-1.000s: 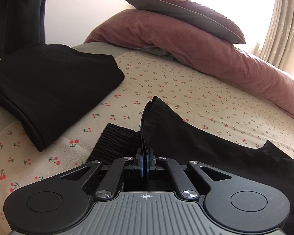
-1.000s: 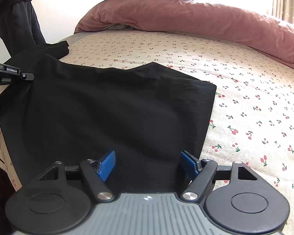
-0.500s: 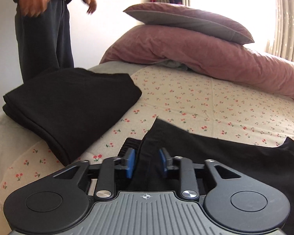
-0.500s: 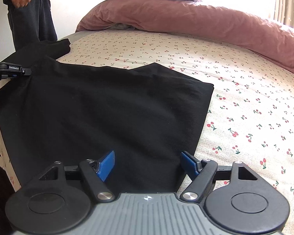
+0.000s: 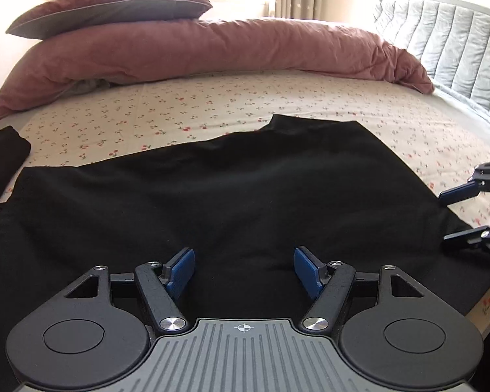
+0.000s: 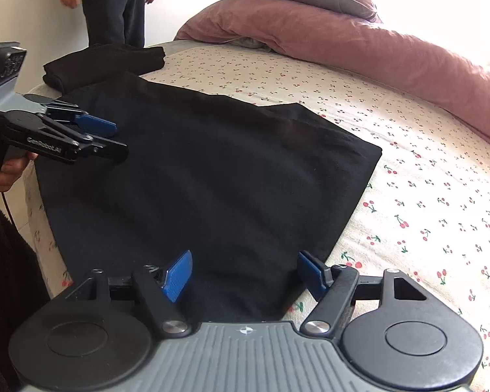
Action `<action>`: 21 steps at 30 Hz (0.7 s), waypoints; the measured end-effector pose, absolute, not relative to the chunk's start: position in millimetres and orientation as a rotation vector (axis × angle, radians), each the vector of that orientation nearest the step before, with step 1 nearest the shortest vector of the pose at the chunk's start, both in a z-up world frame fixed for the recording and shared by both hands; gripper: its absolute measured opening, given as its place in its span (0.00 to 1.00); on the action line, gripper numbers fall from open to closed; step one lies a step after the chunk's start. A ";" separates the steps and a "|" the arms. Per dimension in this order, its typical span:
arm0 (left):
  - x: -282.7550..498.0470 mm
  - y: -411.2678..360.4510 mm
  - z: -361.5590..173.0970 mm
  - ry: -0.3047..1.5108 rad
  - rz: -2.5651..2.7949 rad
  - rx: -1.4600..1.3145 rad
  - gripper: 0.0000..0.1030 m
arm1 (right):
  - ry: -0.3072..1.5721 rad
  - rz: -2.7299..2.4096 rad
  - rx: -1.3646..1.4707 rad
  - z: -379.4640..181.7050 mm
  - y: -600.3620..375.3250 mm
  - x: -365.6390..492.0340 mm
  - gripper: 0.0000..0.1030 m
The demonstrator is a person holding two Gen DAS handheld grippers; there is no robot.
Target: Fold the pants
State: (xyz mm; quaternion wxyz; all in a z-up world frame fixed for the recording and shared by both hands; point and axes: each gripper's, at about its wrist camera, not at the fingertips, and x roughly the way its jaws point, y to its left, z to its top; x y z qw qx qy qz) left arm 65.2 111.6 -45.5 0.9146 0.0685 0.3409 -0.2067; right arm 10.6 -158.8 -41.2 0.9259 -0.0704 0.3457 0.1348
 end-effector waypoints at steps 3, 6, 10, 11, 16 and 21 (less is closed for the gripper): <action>58.3 123.0 -47.8 0.702 -0.425 0.127 0.66 | 0.723 0.291 -0.145 -44.7 -168.0 -12.9 0.72; 53.1 128.9 -47.3 0.688 -0.412 0.135 0.66 | 0.728 0.318 -0.144 -44.5 -176.0 -32.2 0.72; 45.4 121.3 -40.0 0.663 -0.451 0.137 0.66 | 0.780 0.352 0.034 -37.9 -196.1 -32.3 0.70; 41.5 116.6 -37.0 0.646 -0.482 0.138 0.66 | 0.803 0.369 0.160 -38.0 -207.1 -26.4 0.70; 21.3 87.0 -26.3 0.578 -0.654 0.158 0.66 | 0.868 0.384 0.533 -47.4 -240.5 -8.6 0.64; 5.1 54.3 -29.2 0.584 -0.804 0.166 0.67 | 0.957 0.419 0.733 -63.7 -248.8 0.3 0.46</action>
